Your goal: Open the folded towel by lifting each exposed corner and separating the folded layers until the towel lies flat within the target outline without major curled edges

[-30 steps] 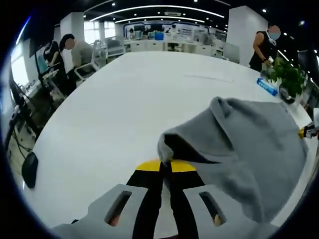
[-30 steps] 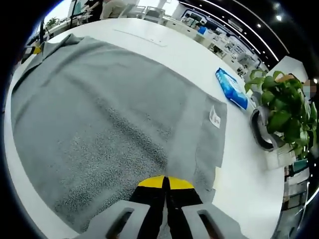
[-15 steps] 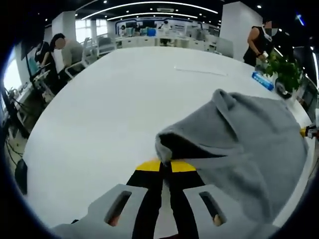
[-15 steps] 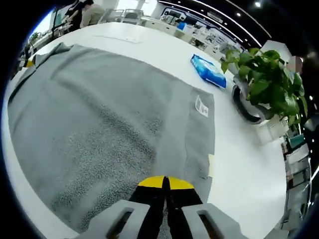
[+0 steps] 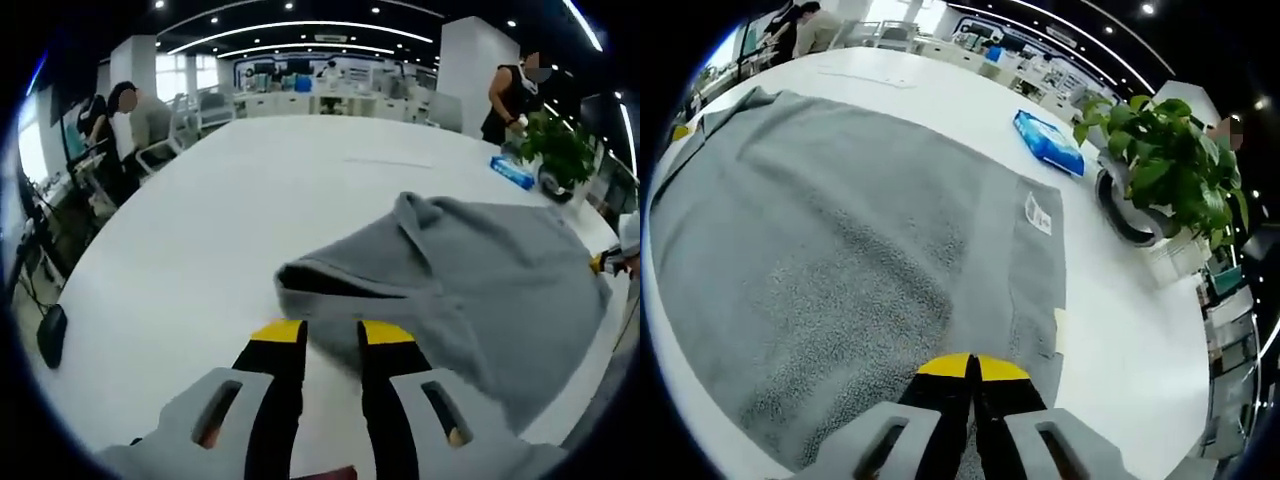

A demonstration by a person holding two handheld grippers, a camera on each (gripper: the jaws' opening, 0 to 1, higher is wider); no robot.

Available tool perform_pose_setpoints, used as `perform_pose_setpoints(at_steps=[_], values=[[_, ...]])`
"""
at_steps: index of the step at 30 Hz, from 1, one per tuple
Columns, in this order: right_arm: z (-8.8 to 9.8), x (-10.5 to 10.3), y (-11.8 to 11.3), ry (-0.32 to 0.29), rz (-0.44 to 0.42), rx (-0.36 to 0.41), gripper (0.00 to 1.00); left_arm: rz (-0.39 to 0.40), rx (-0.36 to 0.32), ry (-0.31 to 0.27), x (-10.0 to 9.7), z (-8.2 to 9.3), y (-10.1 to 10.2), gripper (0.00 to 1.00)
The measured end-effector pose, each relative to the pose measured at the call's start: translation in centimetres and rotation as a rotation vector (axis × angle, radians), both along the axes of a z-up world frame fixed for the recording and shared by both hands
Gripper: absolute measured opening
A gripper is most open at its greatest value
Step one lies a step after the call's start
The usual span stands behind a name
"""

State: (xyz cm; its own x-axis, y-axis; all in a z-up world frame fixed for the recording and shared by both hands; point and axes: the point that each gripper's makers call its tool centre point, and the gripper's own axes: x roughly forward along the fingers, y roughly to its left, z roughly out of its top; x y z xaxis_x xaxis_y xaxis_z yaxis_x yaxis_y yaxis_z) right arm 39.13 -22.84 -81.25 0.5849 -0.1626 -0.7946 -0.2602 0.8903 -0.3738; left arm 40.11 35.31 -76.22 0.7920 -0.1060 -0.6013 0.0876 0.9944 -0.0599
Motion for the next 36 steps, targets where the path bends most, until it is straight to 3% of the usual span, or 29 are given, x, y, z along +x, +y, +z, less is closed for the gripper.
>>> perform_pose_setpoints(at_steps=[8, 15, 21, 25, 28, 31, 36], values=[[0.1, 0.0, 0.0, 0.013, -0.01, 0.018, 0.0, -0.114, -0.025, 0.031, -1.0, -0.7, -7.0, 0.36], [0.2, -0.1, 0.0, -0.008, -0.005, 0.025, 0.0, -0.19, 0.023, 0.052, -1.1, -2.0, -9.8, 0.37], [0.2, 0.0, 0.0, -0.019, -0.008, 0.028, 0.0, -0.234, 0.09, 0.091, -1.1, -3.8, -9.8, 0.31], [0.3, -0.1, 0.1, -0.025, -0.009, 0.03, 0.0, -0.216, 0.08, 0.087, -1.0, -3.9, -9.2, 0.28], [0.3, 0.0, 0.1, -0.027, -0.009, 0.026, 0.0, -0.214, 0.126, 0.082, -0.9, -3.8, -8.5, 0.2], [0.3, -0.1, 0.1, -0.026, -0.011, 0.026, 0.0, -0.203, 0.123, 0.085, -1.1, -3.6, -7.9, 0.11], [0.3, -0.1, 0.1, -0.03, -0.013, 0.029, 0.0, -0.177, 0.08, 0.096, -1.5, -3.0, -7.3, 0.06]])
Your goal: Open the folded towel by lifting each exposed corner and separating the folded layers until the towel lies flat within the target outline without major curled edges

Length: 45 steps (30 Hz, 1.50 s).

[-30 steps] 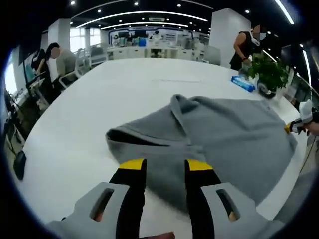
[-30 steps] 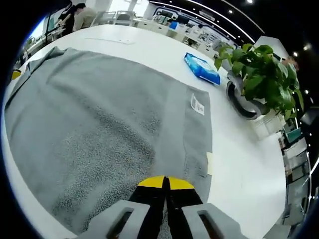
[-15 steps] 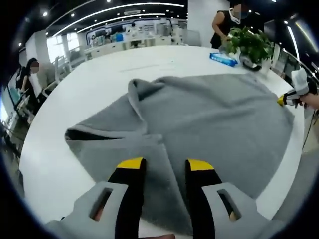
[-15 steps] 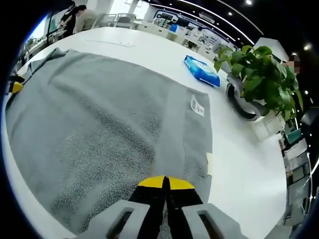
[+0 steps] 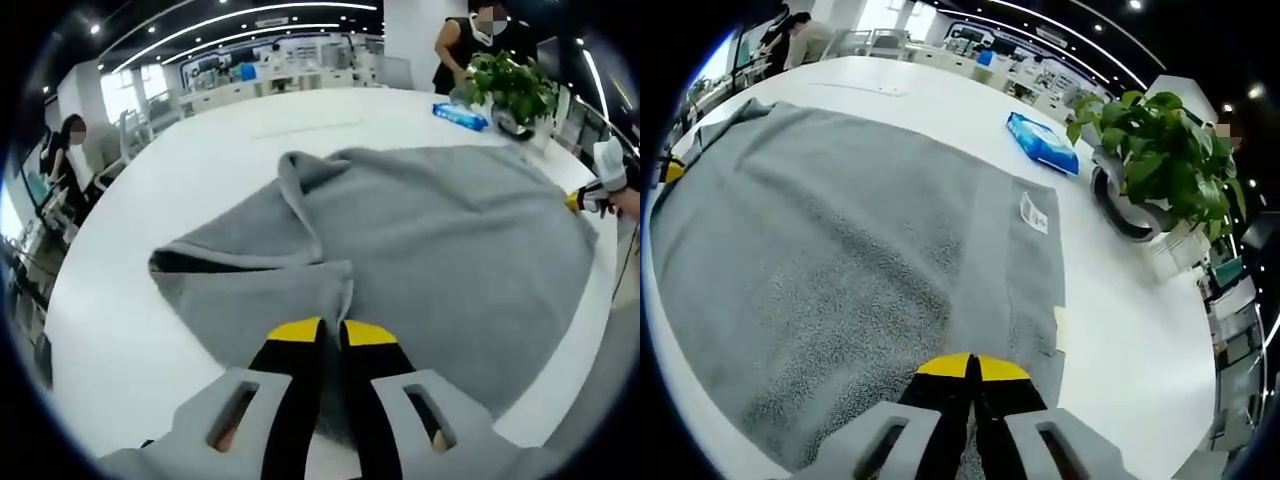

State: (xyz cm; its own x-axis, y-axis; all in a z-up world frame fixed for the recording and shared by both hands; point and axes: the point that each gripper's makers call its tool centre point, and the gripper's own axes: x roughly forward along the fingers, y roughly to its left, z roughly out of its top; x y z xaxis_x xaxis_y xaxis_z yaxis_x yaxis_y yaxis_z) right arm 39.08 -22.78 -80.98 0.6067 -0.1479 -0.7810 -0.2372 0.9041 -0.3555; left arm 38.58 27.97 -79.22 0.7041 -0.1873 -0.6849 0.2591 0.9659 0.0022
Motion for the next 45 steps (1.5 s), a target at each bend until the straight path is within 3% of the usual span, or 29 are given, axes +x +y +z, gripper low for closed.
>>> perform_pose_setpoints(at_steps=[6, 12, 32, 39, 45], values=[[0.0, 0.0, -0.1, -0.013, -0.014, 0.029, 0.0, 0.042, 0.005, -0.012, -1.0, 2.2, 1.9, 0.05], [0.0, 0.0, -0.1, -0.026, -0.024, 0.048, 0.0, 0.161, -0.044, -0.012, -3.1, 4.3, 4.6, 0.05], [0.0, 0.1, 0.0, -0.023, 0.004, 0.005, 0.0, 0.373, -0.078, 0.079, -9.5, 4.7, 8.9, 0.1], [0.1, 0.0, 0.0, -0.027, 0.004, 0.005, 0.0, 0.35, -0.022, 0.023, -8.7, 6.8, 9.3, 0.19], [0.1, 0.0, 0.0, -0.034, 0.002, 0.008, 0.0, 0.255, 0.026, -0.023, -6.3, 7.9, 7.5, 0.2]])
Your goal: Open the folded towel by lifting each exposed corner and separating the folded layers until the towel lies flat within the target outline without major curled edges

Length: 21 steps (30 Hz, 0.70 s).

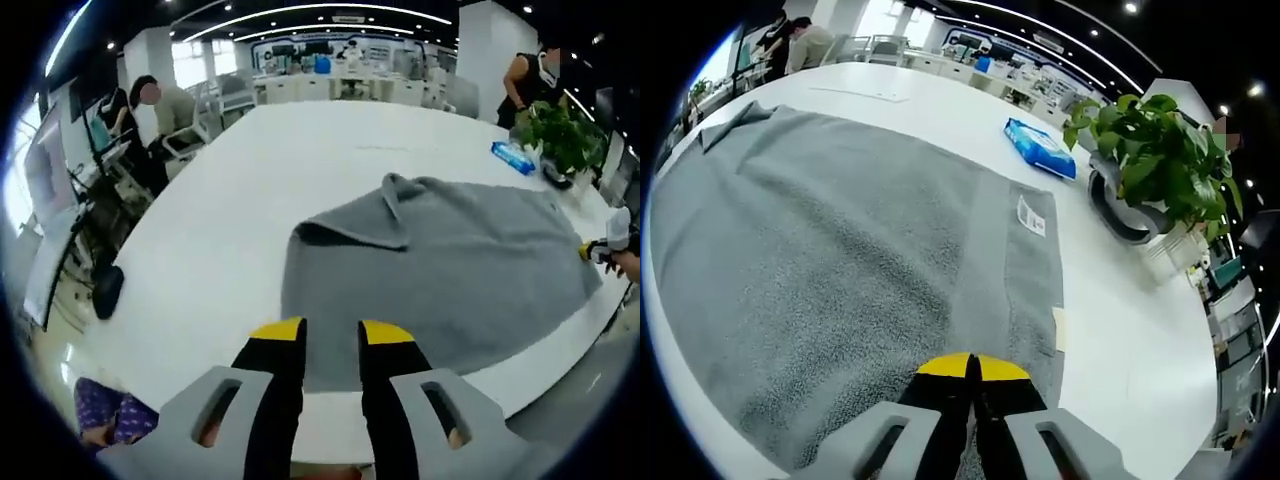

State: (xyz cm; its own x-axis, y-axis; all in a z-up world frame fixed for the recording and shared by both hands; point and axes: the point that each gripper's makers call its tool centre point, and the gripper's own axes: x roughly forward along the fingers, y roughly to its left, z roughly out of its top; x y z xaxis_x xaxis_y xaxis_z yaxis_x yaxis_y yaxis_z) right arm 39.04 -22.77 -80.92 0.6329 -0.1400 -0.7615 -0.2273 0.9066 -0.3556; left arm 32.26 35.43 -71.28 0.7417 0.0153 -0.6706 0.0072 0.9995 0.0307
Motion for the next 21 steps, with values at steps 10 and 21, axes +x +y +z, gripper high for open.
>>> perform_pose_setpoints(at_steps=[10, 21], values=[[-0.1, 0.1, 0.0, -0.009, 0.0, 0.007, 0.0, -0.152, 0.028, -0.018, 4.8, -0.6, -3.6, 0.22], [0.0, 0.1, 0.0, -0.016, 0.008, -0.008, 0.0, -0.305, 0.064, 0.006, 8.9, -2.8, -7.2, 0.25]])
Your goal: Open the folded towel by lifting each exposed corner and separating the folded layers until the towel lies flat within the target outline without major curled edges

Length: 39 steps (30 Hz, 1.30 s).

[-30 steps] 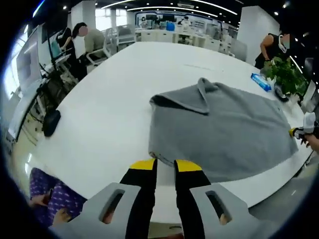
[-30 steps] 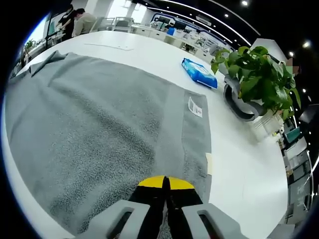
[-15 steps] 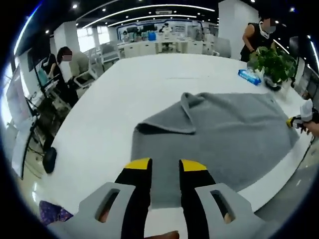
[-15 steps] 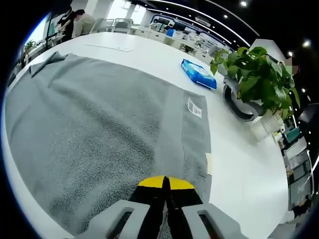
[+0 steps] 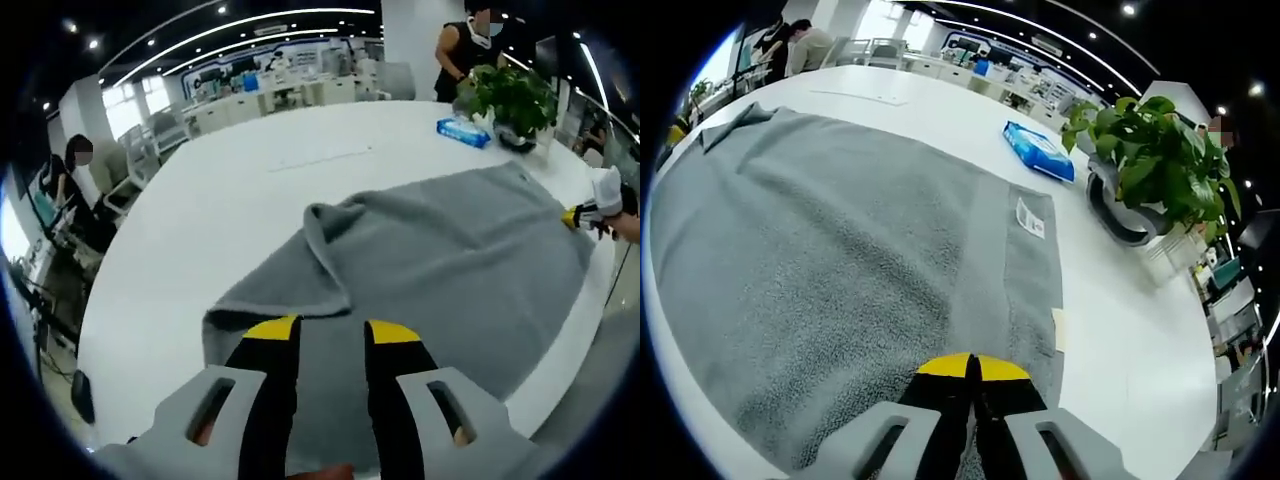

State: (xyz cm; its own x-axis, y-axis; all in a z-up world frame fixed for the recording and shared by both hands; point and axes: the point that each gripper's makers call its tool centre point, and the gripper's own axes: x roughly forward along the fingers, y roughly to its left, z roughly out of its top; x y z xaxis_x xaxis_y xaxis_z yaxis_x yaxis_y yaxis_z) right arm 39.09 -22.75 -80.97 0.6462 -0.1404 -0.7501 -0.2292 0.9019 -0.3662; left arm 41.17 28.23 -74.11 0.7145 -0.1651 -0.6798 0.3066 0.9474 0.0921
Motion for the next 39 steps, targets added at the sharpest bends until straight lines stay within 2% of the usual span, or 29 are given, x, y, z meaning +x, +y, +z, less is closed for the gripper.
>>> perform_pose_setpoints(at_steps=[2, 6, 11, 17, 21, 23, 25, 29, 36, 39], values=[[0.0, 0.0, 0.0, 0.001, 0.001, -0.003, 0.0, -0.013, -0.001, 0.0, 0.6, -0.6, -0.3, 0.25], [0.0, 0.0, 0.0, 0.004, -0.003, 0.003, 0.0, -0.041, 0.018, 0.048, 1.4, -2.4, -0.8, 0.25], [-0.1, 0.0, -0.1, 0.001, -0.009, 0.011, 0.0, -0.062, 0.046, 0.064, 2.3, -4.0, -1.1, 0.24], [-0.1, 0.0, -0.1, 0.002, 0.003, -0.009, 0.0, -0.105, 0.117, 0.089, 3.6, -5.9, -1.0, 0.2], [-0.1, 0.0, -0.1, 0.003, -0.003, -0.002, 0.0, -0.091, 0.095, 0.087, 4.5, -5.6, -1.0, 0.19], [0.0, 0.0, -0.1, 0.002, -0.003, -0.002, 0.0, -0.103, 0.091, 0.093, 4.7, -5.6, -1.2, 0.15], [0.0, 0.0, -0.1, 0.003, -0.001, -0.003, 0.0, -0.115, 0.114, 0.095, 4.8, -5.4, -1.2, 0.1], [0.1, -0.1, -0.1, -0.001, -0.005, 0.003, 0.0, -0.14, 0.149, 0.08, 5.4, -4.4, -0.9, 0.08], [0.1, 0.0, 0.0, -0.01, -0.003, 0.003, 0.0, -0.122, 0.203, 0.032, 7.8, -1.7, 2.0, 0.07], [0.1, 0.0, 0.0, -0.011, 0.0, 0.002, 0.0, -0.089, 0.234, -0.014, 9.5, -0.1, 4.2, 0.07]])
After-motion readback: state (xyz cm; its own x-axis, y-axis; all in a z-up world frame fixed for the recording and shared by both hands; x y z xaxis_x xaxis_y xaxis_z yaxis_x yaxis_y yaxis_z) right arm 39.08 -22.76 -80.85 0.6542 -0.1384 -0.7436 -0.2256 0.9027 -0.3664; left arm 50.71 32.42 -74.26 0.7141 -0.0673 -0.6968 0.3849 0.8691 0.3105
